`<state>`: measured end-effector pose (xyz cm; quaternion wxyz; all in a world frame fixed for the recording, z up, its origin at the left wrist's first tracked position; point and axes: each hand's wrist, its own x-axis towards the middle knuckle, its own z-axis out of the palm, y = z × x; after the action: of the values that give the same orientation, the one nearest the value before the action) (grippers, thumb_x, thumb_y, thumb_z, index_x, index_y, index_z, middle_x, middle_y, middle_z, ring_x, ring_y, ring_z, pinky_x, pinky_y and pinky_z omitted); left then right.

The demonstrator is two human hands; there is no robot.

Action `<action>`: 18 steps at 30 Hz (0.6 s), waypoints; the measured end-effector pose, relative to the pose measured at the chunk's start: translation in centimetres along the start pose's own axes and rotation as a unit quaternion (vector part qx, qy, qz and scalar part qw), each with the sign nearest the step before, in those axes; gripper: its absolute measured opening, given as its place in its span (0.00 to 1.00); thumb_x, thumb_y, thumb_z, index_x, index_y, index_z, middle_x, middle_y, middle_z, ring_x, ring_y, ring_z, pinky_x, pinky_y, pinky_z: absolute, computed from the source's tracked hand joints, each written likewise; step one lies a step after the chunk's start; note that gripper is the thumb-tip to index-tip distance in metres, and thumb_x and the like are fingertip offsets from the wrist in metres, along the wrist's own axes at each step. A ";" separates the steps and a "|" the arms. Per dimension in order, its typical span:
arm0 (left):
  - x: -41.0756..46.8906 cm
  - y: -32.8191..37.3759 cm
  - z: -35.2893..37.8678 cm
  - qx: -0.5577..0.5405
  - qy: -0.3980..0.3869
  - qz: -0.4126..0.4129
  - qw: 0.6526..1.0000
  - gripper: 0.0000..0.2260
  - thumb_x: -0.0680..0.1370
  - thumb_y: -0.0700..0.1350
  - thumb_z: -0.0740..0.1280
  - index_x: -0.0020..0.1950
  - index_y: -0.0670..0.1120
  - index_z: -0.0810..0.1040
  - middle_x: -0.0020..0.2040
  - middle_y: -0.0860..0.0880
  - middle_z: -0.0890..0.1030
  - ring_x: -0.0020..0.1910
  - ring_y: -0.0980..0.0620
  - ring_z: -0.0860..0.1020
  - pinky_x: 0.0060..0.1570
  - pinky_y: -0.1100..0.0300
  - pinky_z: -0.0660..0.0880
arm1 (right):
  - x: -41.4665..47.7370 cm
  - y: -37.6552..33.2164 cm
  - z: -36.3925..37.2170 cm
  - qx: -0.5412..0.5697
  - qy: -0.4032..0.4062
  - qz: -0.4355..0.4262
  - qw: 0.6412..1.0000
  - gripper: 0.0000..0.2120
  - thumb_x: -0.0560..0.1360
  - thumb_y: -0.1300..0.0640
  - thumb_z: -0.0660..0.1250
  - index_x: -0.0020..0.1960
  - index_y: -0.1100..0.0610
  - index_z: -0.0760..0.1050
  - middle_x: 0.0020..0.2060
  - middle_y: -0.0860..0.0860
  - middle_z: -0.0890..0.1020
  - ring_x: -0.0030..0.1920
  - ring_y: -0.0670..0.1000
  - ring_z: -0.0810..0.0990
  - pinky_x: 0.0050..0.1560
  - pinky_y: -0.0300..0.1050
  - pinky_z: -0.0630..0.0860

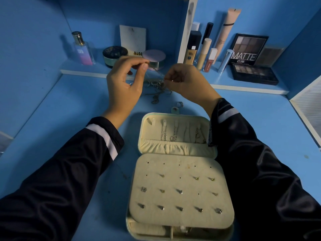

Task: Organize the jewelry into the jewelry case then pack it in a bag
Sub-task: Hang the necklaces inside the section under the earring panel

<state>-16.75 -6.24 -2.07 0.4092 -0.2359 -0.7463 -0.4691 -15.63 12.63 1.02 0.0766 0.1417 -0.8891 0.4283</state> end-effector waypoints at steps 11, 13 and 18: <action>-0.3 -0.5 0.0 -0.020 -0.024 -0.068 0.997 0.07 0.81 0.42 0.65 0.52 0.40 0.80 0.45 0.53 0.81 0.45 0.53 0.78 0.47 0.49 0.76 | 0.2 0.0 -2.4 0.085 0.069 0.043 0.993 0.02 0.76 0.63 0.67 0.46 0.58 0.75 0.38 0.54 0.80 0.32 0.41 0.74 0.35 0.32 0.69; -0.3 -0.5 0.1 -0.024 -0.032 -0.076 0.996 0.07 0.81 0.43 0.65 0.52 0.41 0.80 0.44 0.55 0.80 0.45 0.53 0.79 0.48 0.52 0.76 | 0.2 -0.2 -2.6 0.118 0.070 0.041 0.990 0.03 0.77 0.62 0.66 0.45 0.57 0.74 0.39 0.54 0.79 0.32 0.41 0.73 0.36 0.33 0.69; -0.3 -0.8 0.0 -0.018 -0.037 -0.088 0.995 0.07 0.81 0.43 0.64 0.53 0.41 0.80 0.44 0.59 0.79 0.45 0.58 0.77 0.47 0.56 0.75 | 0.2 -0.4 -2.8 0.200 0.060 0.029 0.978 0.05 0.78 0.64 0.64 0.45 0.57 0.75 0.36 0.52 0.77 0.31 0.44 0.72 0.35 0.38 0.69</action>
<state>-17.17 -6.58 -2.70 0.3338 -0.1937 -0.7701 -0.5080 -15.62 14.55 3.15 0.0875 0.1025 -0.7832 0.6070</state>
